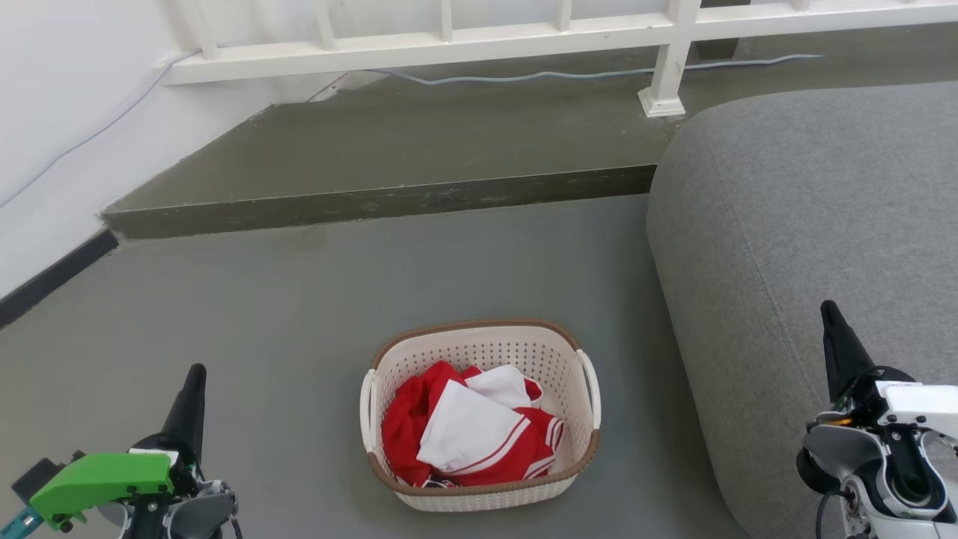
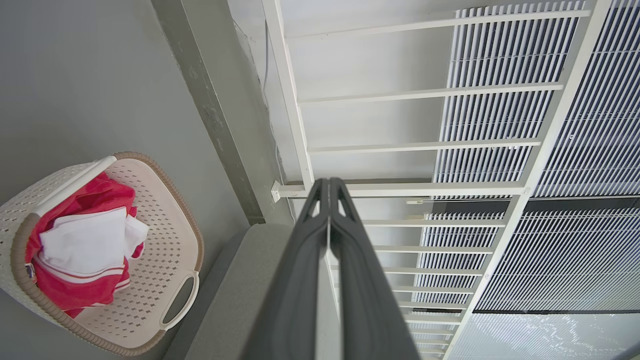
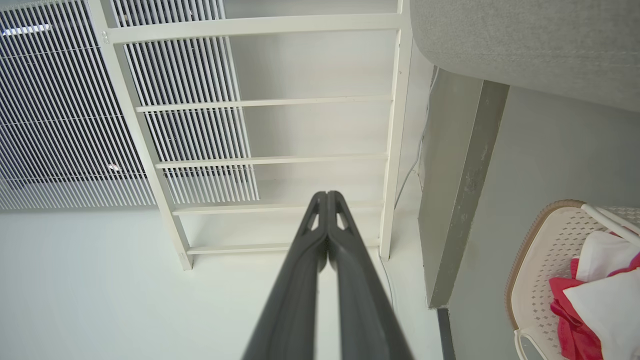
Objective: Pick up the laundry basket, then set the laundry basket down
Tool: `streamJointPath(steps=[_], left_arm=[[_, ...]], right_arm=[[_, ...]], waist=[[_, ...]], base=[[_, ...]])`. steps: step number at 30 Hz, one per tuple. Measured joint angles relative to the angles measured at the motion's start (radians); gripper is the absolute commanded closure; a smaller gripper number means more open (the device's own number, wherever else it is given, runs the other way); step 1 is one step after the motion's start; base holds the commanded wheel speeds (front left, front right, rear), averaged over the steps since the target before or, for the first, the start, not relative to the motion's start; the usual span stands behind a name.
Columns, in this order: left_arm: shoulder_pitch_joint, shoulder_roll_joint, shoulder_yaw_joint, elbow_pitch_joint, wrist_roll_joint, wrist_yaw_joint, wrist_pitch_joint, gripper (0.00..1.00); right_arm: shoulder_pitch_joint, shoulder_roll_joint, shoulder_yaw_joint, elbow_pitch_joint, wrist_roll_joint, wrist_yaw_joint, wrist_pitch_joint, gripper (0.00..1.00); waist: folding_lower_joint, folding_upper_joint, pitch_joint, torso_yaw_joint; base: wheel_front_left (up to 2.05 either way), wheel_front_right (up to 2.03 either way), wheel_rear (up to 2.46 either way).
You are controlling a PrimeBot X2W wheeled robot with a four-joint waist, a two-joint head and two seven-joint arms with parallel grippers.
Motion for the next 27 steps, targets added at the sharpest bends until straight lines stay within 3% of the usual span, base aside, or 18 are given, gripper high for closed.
streamJointPath(steps=[27], left_arm=[[0.0,0.0,0.001,0.0,0.0,0.0,0.004,1.0]], right_arm=[[0.0,0.001,-0.001,0.0,0.0,0.0,0.0,1.0]], waist=[[0.0,0.0,0.0,0.0]], base=[[0.0,0.0,0.0]])
